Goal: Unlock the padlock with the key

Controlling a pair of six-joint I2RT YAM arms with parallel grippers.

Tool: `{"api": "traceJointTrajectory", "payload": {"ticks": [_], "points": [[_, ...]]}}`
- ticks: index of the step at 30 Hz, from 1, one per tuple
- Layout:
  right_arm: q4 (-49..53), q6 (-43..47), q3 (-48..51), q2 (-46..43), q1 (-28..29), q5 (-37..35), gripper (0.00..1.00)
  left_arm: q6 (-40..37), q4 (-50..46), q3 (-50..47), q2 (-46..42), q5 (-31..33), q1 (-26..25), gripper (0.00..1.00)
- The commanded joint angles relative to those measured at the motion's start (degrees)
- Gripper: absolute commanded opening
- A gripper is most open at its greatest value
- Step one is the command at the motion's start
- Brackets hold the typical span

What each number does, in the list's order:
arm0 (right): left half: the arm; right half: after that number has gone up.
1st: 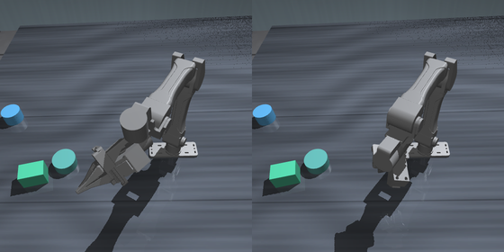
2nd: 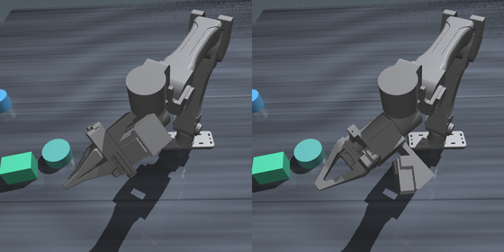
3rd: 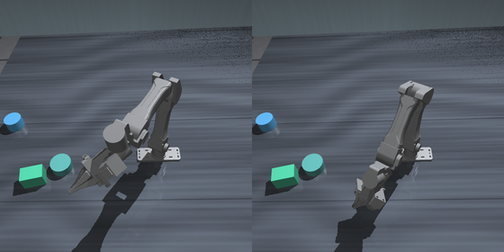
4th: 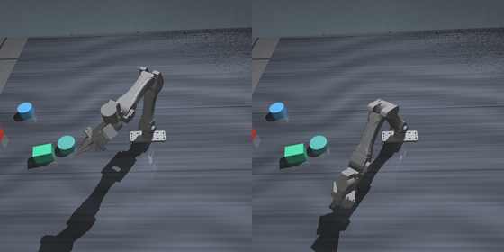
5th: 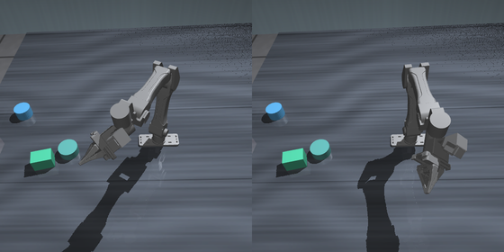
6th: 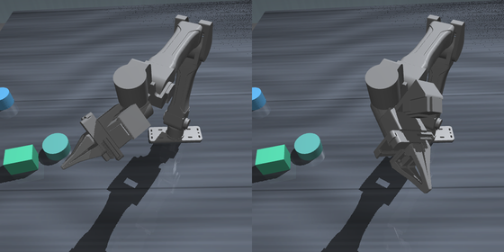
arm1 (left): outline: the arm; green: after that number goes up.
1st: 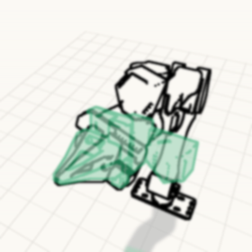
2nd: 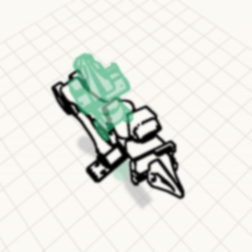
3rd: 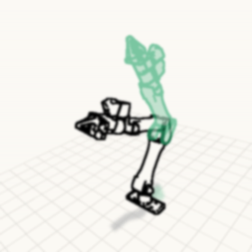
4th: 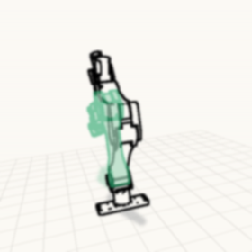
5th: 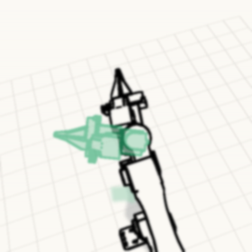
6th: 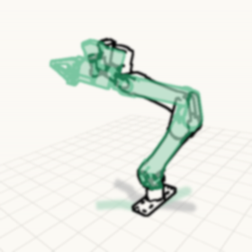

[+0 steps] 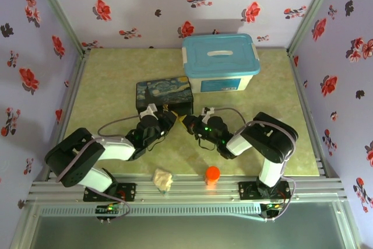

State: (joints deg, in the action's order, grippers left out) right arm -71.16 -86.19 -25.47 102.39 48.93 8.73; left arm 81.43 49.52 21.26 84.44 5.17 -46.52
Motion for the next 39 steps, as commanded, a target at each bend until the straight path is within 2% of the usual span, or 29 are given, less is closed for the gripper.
{"api": "traceJointTrajectory", "payload": {"ticks": [1,6,10,11,12,14,19,21,23,26,29,32,34,36,39], "points": [[-8.2,-0.5,-4.7,0.2,2.5,3.6,0.00,-2.6,1.5,2.0,-1.1,-8.8,-3.5,0.00],[-8.3,-7.9,-2.3,0.3,1.6,1.3,0.00,-3.2,4.8,0.3,-1.4,-7.0,-3.5,0.00],[-8.2,-5.7,-1.7,-1.5,1.7,1.3,0.00,-2.4,8.0,-0.4,0.0,-6.9,-3.7,0.00],[-8.2,-5.7,-1.3,-1.5,1.4,1.6,0.09,-2.3,8.5,-0.5,0.3,-6.8,-3.7,0.00],[-8.2,-5.6,-0.8,-1.3,1.1,1.5,0.13,-2.3,8.5,-0.6,0.5,-6.6,-3.7,0.00],[-7.2,-2.9,1.4,-1.9,0.7,0.6,0.14,-2.6,7.5,-1.0,0.2,-5.6,-3.7,0.00],[9.8,7.1,3.1,-8.3,-0.3,1.7,0.23,-5.4,0.0,-0.7,-3.9,-3.6,-3.4,0.00],[16.8,11.9,2.5,-11.8,-0.6,2.1,0.33,-6.1,-1.6,-0.7,-5.1,-3.6,-3.1,0.00],[32.4,18.4,0.0,-17.4,-0.8,1.3,0.39,-6.7,-2.6,-0.9,-6.5,-3.4,-2.8,0.00],[57.6,31.5,-6.3,-24.8,0.4,-3.9,0.42,-7.1,-3.0,-1.5,-7.4,-3.1,-2.5,0.00],[72.2,42.4,-11.0,-28.9,0.8,-8.0,0.43,-7.1,-2.6,-1.8,-7.8,-3.1,-2.4,0.00],[80.3,54.0,-14.9,-30.0,1.1,-8.6,0.43,-6.9,-2.5,-1.9,-7.8,-3.3,-2.4,0.00],[84.1,62.1,-17.3,-30.1,2.5,-12.6,0.44,-7.0,-2.4,-1.9,-7.9,-3.5,-2.4,0.00],[83.1,72.8,-17.4,-30.8,5.4,-18.0,0.45,-7.3,-2.6,-1.9,-8.3,-3.4,-2.4,0.00],[76.0,88.3,-15.0,-31.5,10.1,-22.8,0.49,-7.9,-4.0,-1.7,-9.3,-3.5,-2.5,0.00]]}}
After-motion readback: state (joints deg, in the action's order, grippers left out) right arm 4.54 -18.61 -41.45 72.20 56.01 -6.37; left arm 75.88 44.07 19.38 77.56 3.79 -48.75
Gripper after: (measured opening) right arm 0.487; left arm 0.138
